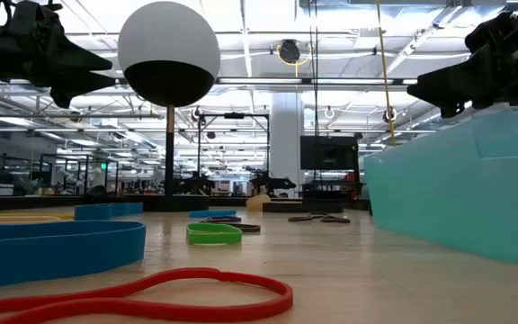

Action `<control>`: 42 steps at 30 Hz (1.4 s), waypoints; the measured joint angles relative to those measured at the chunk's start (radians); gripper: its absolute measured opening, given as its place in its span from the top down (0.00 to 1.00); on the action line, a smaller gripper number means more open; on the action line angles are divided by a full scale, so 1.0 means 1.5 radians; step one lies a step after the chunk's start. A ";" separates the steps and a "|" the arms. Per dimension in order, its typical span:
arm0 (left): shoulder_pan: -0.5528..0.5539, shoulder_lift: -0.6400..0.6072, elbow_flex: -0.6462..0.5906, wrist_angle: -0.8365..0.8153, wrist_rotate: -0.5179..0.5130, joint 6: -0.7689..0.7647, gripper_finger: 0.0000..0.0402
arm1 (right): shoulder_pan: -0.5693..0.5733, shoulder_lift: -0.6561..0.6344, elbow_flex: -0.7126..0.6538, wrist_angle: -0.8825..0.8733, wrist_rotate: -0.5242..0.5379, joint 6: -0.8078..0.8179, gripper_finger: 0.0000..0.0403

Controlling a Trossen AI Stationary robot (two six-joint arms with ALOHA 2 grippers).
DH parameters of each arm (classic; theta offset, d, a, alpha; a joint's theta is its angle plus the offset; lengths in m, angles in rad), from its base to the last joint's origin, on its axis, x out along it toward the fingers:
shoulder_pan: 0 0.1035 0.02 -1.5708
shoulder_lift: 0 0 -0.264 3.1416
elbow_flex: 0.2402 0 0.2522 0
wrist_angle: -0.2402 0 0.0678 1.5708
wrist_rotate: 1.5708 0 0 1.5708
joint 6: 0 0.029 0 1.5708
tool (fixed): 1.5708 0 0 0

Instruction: Pick and place rubber bands into bin

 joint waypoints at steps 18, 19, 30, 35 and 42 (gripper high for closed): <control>0.000 0.000 0.000 0.000 0.000 0.000 0.47 | 0.000 0.000 -0.001 0.000 0.000 0.000 0.57; 0.000 0.000 0.000 0.000 0.000 0.000 0.47 | 0.000 0.000 -0.001 0.000 0.000 0.000 0.57; 0.000 0.000 0.000 0.000 -0.005 0.003 0.47 | 0.000 0.000 -0.001 0.000 0.000 0.000 0.57; 0.000 0.000 0.000 0.000 -0.022 0.000 0.47 | 0.000 0.000 -0.001 -0.001 0.000 0.000 0.57; 0.000 0.000 0.000 0.002 -0.022 -0.001 0.47 | 0.000 0.000 0.000 -0.002 0.001 0.000 0.57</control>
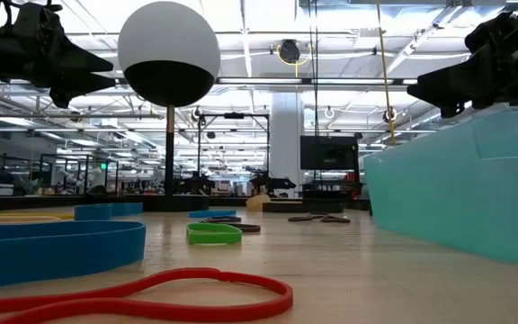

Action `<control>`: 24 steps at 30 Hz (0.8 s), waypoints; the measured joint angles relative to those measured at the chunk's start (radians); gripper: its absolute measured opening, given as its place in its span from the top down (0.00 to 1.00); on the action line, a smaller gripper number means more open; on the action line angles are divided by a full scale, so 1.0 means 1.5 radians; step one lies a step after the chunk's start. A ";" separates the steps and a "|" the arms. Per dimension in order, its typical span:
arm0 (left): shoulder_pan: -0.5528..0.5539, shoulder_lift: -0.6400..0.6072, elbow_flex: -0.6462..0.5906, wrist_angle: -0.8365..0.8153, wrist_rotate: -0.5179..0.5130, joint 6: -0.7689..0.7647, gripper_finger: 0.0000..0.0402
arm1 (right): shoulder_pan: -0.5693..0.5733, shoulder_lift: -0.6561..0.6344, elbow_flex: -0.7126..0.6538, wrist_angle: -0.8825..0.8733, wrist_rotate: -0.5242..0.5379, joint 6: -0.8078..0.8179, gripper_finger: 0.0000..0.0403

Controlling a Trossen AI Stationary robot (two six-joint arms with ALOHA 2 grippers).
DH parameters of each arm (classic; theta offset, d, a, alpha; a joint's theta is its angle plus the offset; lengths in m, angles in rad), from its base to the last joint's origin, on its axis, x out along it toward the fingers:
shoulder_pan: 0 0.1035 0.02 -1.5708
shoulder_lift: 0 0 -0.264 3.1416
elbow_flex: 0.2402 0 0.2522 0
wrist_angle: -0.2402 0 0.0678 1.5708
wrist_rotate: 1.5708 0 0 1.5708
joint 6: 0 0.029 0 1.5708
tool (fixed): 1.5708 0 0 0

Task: Pick and place rubber bands into bin
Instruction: Put the top green rubber band into the green bin

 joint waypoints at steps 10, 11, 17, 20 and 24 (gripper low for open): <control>0.000 0.000 0.000 0.012 -0.006 0.002 0.47 | 0.000 0.000 0.001 -0.001 0.003 0.000 0.57; 0.000 0.000 0.000 0.014 -0.009 0.001 0.47 | 0.000 0.000 0.001 -0.002 0.012 0.000 0.57; 0.000 0.000 0.000 0.020 -0.009 0.000 0.47 | 0.000 0.014 0.001 0.001 0.076 -0.019 0.58; 0.000 0.000 0.000 0.020 -0.009 -0.003 0.47 | 0.000 0.034 0.001 0.001 0.087 -0.033 0.58; 0.000 0.000 0.000 0.020 -0.005 -0.037 0.47 | 0.000 0.059 0.001 0.000 0.088 -0.036 0.59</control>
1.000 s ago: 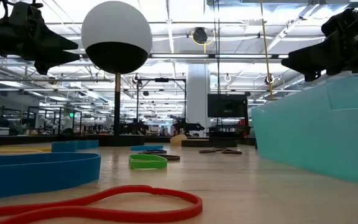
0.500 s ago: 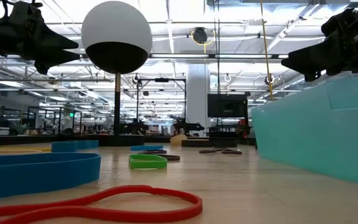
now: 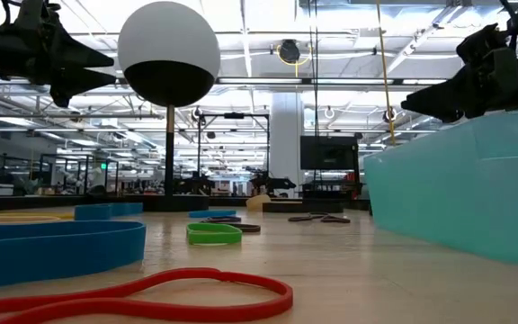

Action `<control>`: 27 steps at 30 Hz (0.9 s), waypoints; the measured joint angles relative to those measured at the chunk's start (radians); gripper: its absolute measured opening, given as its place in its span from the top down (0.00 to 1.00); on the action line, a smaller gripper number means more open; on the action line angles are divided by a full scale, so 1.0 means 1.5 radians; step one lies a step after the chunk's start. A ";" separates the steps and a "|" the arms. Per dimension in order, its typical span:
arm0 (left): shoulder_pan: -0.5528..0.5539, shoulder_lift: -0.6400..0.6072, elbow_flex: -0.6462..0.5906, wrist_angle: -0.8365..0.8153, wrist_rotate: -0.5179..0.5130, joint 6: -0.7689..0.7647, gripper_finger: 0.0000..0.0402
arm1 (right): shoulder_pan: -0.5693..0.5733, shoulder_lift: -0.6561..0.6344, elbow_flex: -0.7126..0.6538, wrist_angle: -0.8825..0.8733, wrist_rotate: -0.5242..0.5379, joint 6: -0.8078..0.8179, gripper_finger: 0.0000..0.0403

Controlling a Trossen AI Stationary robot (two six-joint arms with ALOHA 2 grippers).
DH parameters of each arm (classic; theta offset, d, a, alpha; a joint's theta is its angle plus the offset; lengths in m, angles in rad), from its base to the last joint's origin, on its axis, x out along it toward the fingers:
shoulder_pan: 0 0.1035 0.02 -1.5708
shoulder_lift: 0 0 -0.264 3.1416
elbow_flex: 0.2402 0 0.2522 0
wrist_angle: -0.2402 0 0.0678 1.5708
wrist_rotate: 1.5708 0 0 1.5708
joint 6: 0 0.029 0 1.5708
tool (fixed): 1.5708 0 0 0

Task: Pick and place rubber bands into bin
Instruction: Put the top green rubber band into the green bin

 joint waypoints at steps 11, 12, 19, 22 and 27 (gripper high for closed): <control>0.000 0.000 0.000 0.019 -0.004 -0.032 0.47 | 0.000 0.080 0.037 -0.004 0.092 -0.053 0.59; 0.000 0.000 0.000 0.022 -0.004 -0.032 0.47 | 0.000 0.092 0.048 -0.010 0.092 -0.053 0.59; 0.000 0.000 0.000 0.029 -0.004 -0.011 0.47 | 0.000 0.207 0.155 -0.121 0.112 -0.002 0.59; 0.000 0.000 0.000 0.029 -0.004 -0.003 0.47 | 0.000 0.270 0.225 -0.199 0.127 0.033 0.59; 0.000 0.000 0.000 0.028 -0.004 0.003 0.47 | 0.000 0.382 0.355 -0.362 0.125 0.075 0.59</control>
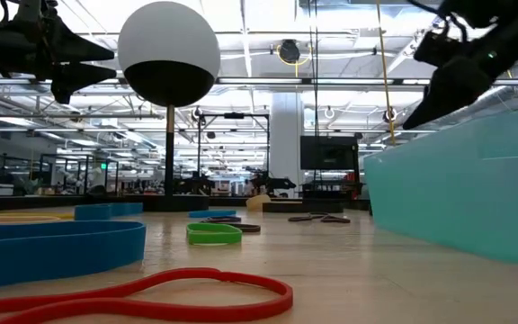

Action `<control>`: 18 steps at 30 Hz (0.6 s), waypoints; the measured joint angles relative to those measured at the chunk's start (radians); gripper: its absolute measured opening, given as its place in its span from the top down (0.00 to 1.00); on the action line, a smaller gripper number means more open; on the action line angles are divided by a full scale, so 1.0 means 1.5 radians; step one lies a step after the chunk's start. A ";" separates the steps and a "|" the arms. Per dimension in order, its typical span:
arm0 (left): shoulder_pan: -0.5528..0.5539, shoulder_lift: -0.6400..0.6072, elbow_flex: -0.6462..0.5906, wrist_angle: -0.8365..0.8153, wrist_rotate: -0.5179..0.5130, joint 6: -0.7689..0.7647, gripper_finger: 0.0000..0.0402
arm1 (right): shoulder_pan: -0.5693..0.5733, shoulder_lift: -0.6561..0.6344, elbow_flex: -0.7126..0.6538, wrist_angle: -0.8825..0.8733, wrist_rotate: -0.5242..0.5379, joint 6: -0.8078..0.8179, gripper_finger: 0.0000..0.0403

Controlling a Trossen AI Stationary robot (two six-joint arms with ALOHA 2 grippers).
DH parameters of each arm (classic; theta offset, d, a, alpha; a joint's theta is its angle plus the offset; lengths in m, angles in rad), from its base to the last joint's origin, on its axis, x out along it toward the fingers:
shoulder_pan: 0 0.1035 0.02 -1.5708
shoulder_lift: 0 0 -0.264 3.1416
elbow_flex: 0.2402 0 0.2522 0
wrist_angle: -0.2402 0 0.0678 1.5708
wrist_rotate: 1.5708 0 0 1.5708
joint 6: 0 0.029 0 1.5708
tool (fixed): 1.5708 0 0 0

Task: Pick and place rubber bands into bin
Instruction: Put the top green rubber band into the green bin

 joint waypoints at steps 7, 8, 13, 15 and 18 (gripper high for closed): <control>0.000 0.000 0.000 0.000 0.000 0.001 0.47 | 0.000 0.133 0.126 -0.176 -0.003 -0.008 0.59; 0.000 0.000 0.000 0.000 0.000 0.001 0.47 | -0.001 0.150 0.136 -0.192 -0.004 -0.009 0.59; 0.000 0.000 0.000 -0.001 0.000 0.000 0.47 | -0.022 0.216 0.152 -0.254 -0.007 -0.040 0.59; 0.000 0.000 0.000 -0.001 0.000 0.001 0.47 | -0.039 0.238 0.153 -0.271 -0.031 -0.068 0.59; 0.000 0.000 0.000 -0.001 0.000 0.001 0.47 | -0.066 0.267 0.153 -0.272 -0.083 -0.115 0.59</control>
